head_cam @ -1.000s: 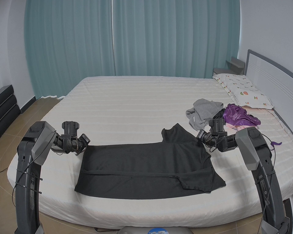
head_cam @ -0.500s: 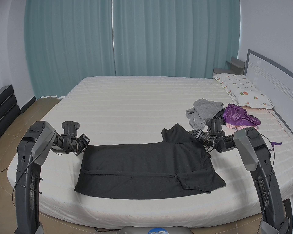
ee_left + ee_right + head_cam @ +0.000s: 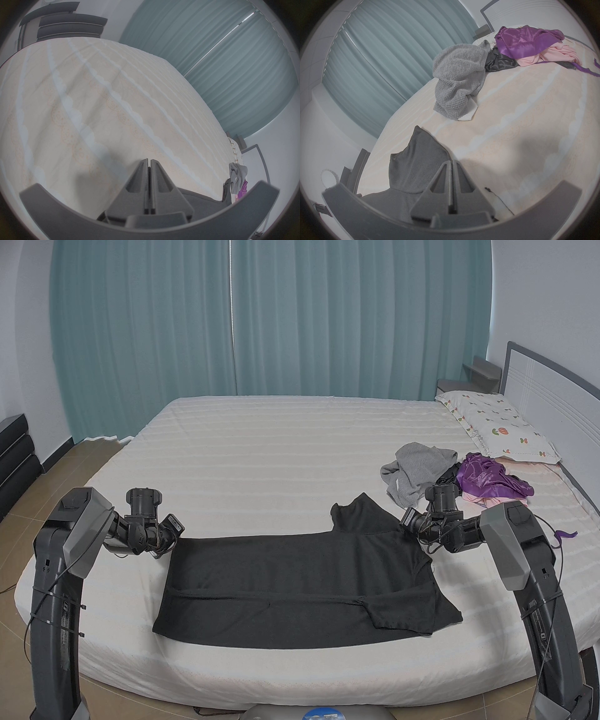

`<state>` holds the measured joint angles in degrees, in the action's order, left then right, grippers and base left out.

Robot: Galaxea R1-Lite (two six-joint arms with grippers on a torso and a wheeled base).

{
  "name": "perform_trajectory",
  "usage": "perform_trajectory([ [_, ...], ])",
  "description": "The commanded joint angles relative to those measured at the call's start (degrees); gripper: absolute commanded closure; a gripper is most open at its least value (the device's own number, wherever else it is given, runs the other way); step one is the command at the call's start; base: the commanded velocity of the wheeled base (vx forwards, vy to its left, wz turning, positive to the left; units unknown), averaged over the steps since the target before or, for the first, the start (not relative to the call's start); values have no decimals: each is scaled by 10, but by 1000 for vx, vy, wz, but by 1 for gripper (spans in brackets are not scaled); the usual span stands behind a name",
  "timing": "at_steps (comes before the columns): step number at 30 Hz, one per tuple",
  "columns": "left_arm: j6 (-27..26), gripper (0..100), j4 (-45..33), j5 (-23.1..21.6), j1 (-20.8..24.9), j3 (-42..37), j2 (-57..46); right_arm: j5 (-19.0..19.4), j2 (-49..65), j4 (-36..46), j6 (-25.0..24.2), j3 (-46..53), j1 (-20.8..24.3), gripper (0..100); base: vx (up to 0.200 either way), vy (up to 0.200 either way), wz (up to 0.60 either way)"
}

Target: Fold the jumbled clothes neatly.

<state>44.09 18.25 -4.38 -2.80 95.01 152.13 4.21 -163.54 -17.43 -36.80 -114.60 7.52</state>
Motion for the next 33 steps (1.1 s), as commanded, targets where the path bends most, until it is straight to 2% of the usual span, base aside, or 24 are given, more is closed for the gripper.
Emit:
perform_trajectory([
  [1,0,100,0,1,0,-3,-8,0,4,2,-1,0,-2,100,0,0,0],
  [11,-2,100,1,2,-1,-26,-32,-3,45,17,-9,3,-8,100,0,0,0],
  [15,-2,100,1,2,-1,-27,-36,-1,75,10,-10,53,-8,100,0,0,0],
  [22,-3,100,1,3,-1,-37,-46,-1,89,8,-11,70,-16,100,0,0,0],
  [27,-5,100,1,3,-2,-46,-59,7,122,6,-11,117,-20,100,0,0,0],
  [33,-5,100,2,4,-3,-66,-85,19,149,-43,-12,170,-27,100,0,0,0],
])
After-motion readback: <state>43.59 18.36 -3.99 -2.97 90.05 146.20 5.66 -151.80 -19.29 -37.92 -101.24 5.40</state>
